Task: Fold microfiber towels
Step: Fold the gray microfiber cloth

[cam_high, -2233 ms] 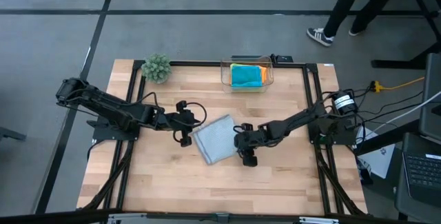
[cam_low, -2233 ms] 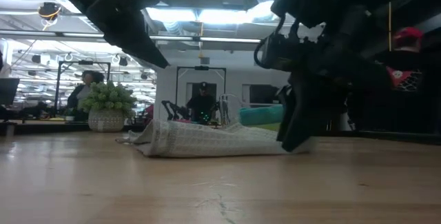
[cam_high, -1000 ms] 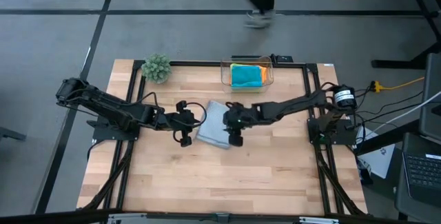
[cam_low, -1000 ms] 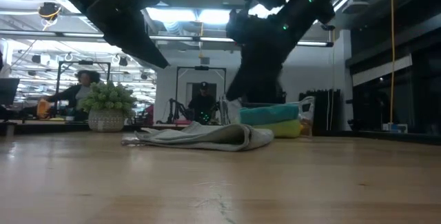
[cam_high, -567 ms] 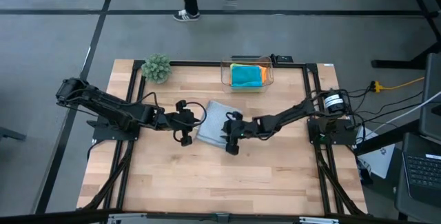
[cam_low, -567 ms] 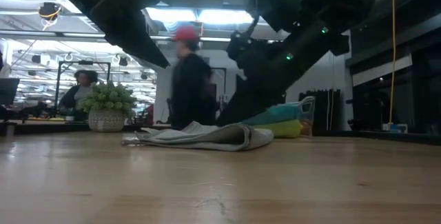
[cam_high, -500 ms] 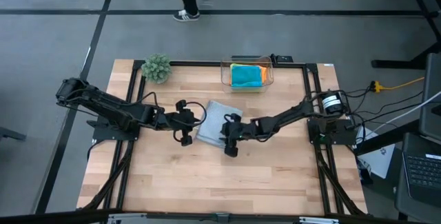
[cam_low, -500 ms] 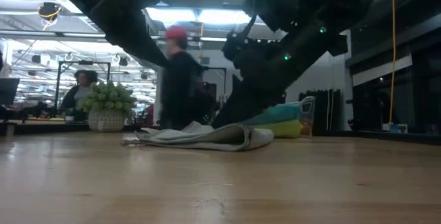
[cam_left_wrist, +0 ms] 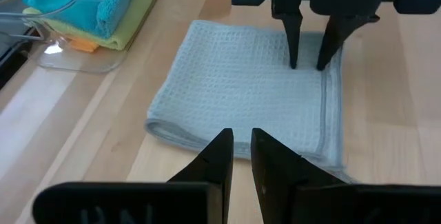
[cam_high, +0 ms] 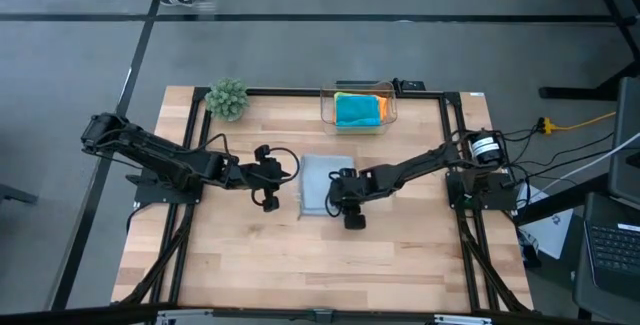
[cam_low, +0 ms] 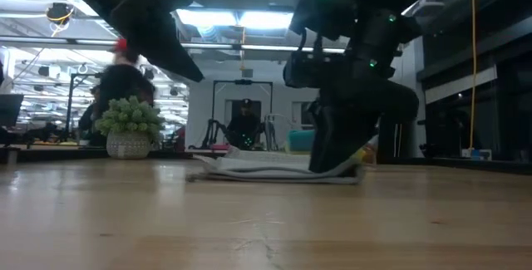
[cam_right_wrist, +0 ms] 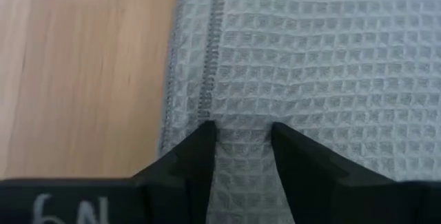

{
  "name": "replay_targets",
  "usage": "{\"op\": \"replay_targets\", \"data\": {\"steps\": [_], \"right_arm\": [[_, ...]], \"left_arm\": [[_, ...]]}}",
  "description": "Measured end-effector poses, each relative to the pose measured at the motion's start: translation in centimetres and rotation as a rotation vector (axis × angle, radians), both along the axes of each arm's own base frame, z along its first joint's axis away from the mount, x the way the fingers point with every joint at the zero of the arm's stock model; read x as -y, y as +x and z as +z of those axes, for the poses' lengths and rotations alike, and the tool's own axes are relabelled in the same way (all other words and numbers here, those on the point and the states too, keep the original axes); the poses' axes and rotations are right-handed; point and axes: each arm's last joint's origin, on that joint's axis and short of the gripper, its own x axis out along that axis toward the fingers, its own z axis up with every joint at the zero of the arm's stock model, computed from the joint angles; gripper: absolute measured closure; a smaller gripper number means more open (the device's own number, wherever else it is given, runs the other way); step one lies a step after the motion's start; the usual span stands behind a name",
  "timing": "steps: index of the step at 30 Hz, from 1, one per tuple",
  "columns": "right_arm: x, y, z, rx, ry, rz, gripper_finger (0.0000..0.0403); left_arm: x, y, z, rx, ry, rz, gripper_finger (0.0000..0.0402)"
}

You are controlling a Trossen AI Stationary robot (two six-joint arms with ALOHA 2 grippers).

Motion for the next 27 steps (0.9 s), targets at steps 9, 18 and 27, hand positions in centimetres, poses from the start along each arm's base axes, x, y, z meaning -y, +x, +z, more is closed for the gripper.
{"op": "replay_targets", "data": {"steps": [9, 18, 27], "right_arm": [[-0.1, 1.4, 3.2, -0.063, -0.107, 0.098, 0.0253], [0.0, -0.1, 9.5, -0.418, -0.156, -0.016, 0.0253], [0.5, -3.0, 8.0, -0.662, -0.265, -0.054, 0.0274]], "left_arm": [[0.3, 0.1, 0.0, -0.005, -0.070, -0.074, 0.0357], [0.7, 1.4, -0.2, 0.071, -0.111, -0.109, 0.0357], [0.9, 2.7, -1.5, 0.087, -0.125, -0.102, 0.0353]]}}
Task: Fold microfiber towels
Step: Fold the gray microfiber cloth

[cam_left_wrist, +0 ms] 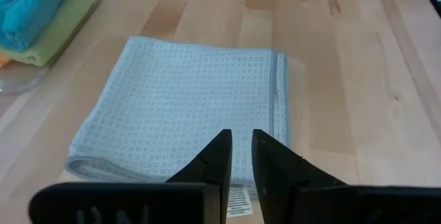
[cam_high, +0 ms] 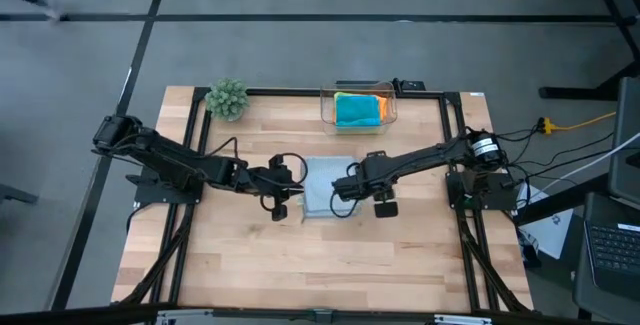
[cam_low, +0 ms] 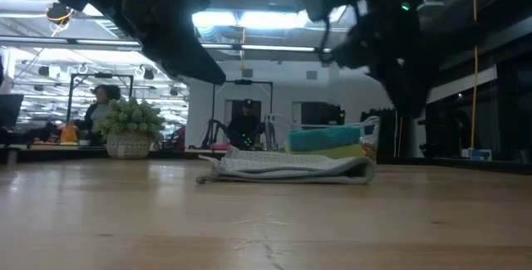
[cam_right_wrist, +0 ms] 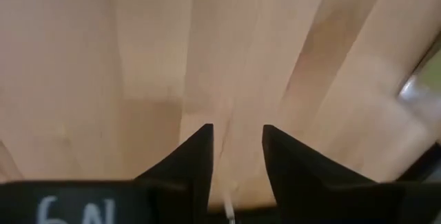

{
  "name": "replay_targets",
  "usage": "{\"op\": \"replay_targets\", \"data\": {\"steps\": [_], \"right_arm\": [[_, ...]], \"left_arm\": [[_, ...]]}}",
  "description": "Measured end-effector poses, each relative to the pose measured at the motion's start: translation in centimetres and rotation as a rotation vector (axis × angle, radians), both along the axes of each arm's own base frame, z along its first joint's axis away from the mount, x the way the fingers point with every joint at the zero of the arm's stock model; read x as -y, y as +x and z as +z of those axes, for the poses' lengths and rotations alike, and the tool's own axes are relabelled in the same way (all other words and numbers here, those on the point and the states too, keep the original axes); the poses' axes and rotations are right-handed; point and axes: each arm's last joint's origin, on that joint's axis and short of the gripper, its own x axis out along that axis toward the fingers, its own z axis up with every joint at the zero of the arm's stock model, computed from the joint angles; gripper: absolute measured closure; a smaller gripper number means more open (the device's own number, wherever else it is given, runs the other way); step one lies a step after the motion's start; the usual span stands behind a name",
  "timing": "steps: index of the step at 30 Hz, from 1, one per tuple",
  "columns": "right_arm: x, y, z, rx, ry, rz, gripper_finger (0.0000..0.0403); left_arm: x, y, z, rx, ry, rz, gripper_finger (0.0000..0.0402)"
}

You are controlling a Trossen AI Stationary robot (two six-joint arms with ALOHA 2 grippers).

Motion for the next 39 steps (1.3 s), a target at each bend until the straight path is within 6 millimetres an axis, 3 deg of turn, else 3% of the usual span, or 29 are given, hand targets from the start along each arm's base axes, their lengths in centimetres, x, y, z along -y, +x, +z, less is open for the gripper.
{"op": "replay_targets", "data": {"steps": [7, 10, 17, 23, 29, 35, 39], "right_arm": [[0.5, -3.5, -1.6, -0.265, -0.065, -0.051, 0.0308], [0.9, -5.4, -1.4, -0.275, -0.088, -0.069, 0.0319], [1.3, -11.4, 0.9, -0.039, -0.135, -0.287, 0.0337], [1.1, -15.2, 1.0, 0.222, -0.061, -0.446, 0.0338], [1.0, -16.2, -0.1, 0.417, 0.024, -0.511, 0.0338], [0.8, -15.3, -1.5, 0.544, 0.105, -0.436, 0.0337], [0.4, -14.6, -2.3, 0.578, 0.210, -0.364, 0.0310]], "left_arm": [[0.0, 0.2, 0.4, 0.025, -0.022, 0.013, 0.0311], [-0.1, 0.4, 0.7, 0.042, -0.056, 0.046, 0.0296], [-0.1, 0.8, 1.5, 0.068, -0.079, 0.061, 0.0289], [-0.1, 0.8, 1.6, 0.071, -0.075, 0.058, 0.0289], [0.0, 0.8, 1.6, 0.071, -0.073, 0.054, 0.0289], [0.0, 0.8, 1.6, 0.071, -0.073, 0.054, 0.0289], [0.0, 0.8, 1.6, 0.070, -0.073, 0.053, 0.0289]]}}
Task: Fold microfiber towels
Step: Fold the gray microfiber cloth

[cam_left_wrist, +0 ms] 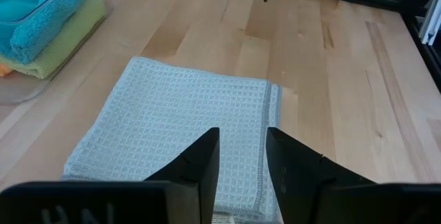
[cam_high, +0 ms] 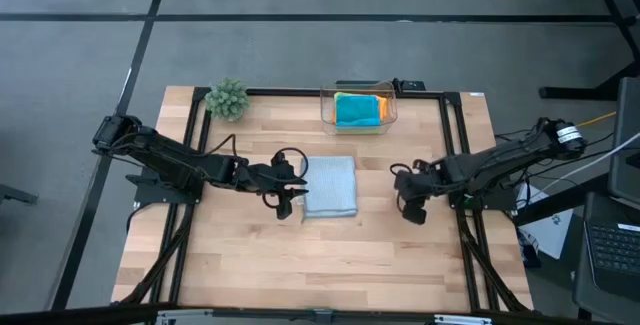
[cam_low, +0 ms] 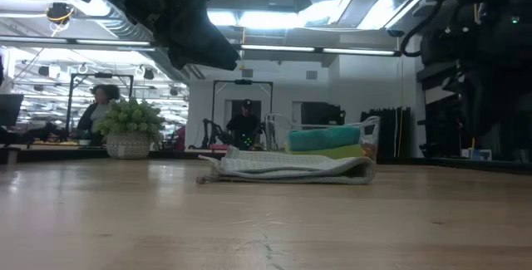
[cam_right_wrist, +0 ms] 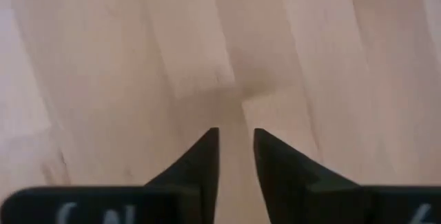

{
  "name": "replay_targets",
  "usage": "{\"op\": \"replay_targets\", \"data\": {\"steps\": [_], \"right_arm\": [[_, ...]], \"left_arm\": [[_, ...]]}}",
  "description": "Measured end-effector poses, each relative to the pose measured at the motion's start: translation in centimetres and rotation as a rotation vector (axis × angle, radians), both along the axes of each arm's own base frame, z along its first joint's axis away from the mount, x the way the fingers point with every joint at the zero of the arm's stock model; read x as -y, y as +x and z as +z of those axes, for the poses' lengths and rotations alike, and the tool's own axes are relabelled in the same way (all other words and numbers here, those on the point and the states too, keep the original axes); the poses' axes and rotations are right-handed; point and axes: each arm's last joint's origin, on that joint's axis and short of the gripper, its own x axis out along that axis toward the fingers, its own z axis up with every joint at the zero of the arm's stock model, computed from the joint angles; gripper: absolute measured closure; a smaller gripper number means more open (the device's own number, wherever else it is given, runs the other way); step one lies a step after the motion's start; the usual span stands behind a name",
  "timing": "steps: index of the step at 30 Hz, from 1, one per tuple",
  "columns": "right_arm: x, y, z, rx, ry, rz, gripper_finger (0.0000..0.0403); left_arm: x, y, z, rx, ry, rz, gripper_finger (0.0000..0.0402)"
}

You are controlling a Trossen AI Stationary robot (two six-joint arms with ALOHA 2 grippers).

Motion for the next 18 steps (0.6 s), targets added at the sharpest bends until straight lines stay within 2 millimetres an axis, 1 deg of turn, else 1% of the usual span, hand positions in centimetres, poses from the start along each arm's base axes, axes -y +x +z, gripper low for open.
{"op": "replay_targets", "data": {"steps": [4, 7, 10, 14, 18], "right_arm": [[-0.2, 0.7, -0.3, 0.087, -0.009, 0.081, 0.0252], [-0.3, 1.2, -0.1, 0.148, -0.016, 0.132, 0.0208], [-0.4, 1.7, 0.2, 0.206, -0.030, 0.190, 0.0176], [-0.5, 2.1, 0.4, 0.247, -0.046, 0.236, 0.0158], [-0.6, 2.3, 0.6, 0.282, -0.044, 0.239, 0.0160]], "left_arm": [[0.0, 0.0, 0.0, 0.000, 0.000, 0.000, 0.0289], [0.0, 0.0, 0.0, 0.000, 0.000, 0.000, 0.0289], [0.0, 0.0, 0.0, -0.002, 0.001, 0.000, 0.0289], [0.0, 0.0, -0.1, -0.009, 0.002, 0.000, 0.0289], [0.0, 0.0, -0.1, -0.010, 0.002, 0.000, 0.0289]]}}
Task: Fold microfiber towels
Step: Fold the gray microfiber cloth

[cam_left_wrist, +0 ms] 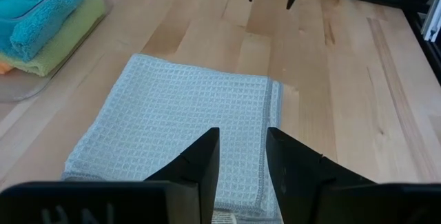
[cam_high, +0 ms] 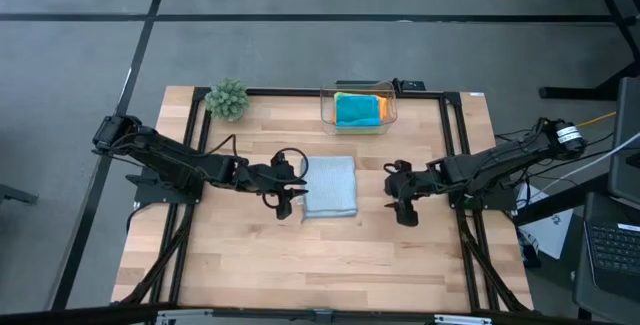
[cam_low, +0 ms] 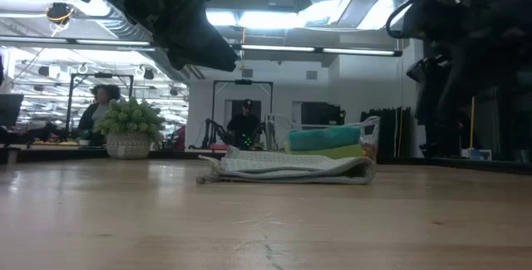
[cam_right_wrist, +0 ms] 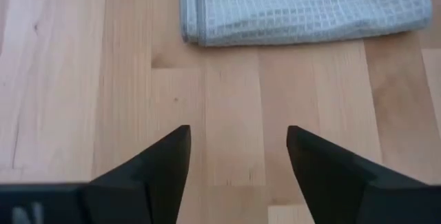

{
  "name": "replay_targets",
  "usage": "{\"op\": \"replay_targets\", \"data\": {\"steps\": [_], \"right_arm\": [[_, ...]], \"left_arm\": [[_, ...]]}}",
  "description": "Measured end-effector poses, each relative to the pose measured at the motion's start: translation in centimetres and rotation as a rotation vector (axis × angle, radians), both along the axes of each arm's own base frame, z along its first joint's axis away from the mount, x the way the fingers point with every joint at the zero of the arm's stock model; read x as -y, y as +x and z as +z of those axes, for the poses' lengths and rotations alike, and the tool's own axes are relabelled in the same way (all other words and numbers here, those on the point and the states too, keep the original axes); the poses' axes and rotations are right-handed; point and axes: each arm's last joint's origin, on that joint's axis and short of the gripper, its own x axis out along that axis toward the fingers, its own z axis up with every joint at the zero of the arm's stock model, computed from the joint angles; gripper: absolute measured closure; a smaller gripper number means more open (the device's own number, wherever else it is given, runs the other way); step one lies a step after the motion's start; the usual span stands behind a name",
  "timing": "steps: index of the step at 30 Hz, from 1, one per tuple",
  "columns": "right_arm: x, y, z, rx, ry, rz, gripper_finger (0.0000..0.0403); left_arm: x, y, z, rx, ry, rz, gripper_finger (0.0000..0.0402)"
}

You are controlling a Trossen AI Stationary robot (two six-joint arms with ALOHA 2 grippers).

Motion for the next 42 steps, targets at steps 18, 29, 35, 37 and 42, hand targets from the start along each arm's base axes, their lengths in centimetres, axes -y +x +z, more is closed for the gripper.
{"op": "replay_targets", "data": {"steps": [18, 29, 35, 37, 42], "right_arm": [[0.0, 0.0, 0.0, 0.009, -0.088, 0.134, 0.0163], [0.0, 0.0, 0.0, 0.011, -0.113, 0.173, 0.0163], [0.0, 0.2, 0.1, 0.029, -0.108, 0.169, 0.0163], [-0.1, 0.4, 0.3, 0.058, -0.111, 0.178, 0.0163], [-0.4, 0.7, 0.5, 0.102, -0.161, 0.262, 0.0163]], "left_arm": [[-0.1, 0.0, 0.0, -0.007, 0.043, -0.036, 0.0285], [-0.1, 0.0, 0.0, -0.015, 0.109, -0.066, 0.0216], [-0.1, 0.0, 0.0, -0.012, 0.107, -0.065, 0.0215], [0.0, 0.0, 0.0, -0.011, 0.091, -0.068, 0.0215], [1.5, 0.0, -0.8, -0.053, 0.184, -0.135, 0.0216]]}}
